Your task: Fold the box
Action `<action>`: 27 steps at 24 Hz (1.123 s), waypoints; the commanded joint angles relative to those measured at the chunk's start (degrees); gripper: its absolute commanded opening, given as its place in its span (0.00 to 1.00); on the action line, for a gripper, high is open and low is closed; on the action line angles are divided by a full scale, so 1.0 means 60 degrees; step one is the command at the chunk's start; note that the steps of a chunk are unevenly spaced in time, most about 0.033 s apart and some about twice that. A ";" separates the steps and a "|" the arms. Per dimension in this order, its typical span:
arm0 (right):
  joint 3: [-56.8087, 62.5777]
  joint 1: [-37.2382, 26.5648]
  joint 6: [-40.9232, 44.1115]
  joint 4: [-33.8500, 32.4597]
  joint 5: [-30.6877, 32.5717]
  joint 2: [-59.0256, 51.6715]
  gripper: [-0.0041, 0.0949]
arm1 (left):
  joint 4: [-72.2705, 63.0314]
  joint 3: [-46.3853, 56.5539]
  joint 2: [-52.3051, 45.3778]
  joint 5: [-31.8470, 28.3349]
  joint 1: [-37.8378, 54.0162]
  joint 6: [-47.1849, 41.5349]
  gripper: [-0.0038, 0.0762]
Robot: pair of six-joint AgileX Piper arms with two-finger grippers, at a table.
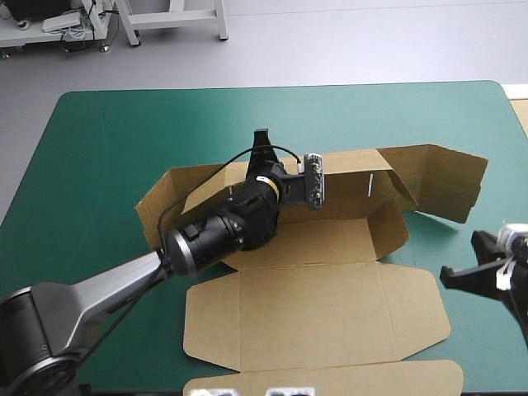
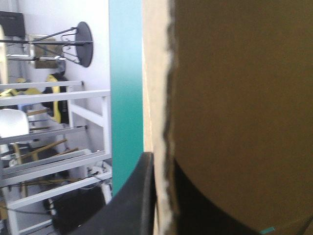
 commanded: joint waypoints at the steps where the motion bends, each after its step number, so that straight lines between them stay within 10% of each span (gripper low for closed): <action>1: -0.1489 0.0043 0.0439 -0.0538 -0.0725 0.1454 0.04 | 0.2118 0.0386 -0.0340 -0.0191 -0.0640 -0.2016 0.04; 15: -0.8817 -0.0355 -0.0755 0.0855 0.3077 0.9260 0.02 | 0.3049 0.0758 -0.0340 0.1244 -0.1512 -0.3803 0.04; 27: -0.8569 -0.1098 -0.1554 0.1826 0.4162 1.1050 0.02 | 0.3014 0.0758 -0.0340 0.1442 -0.1512 -0.4021 0.04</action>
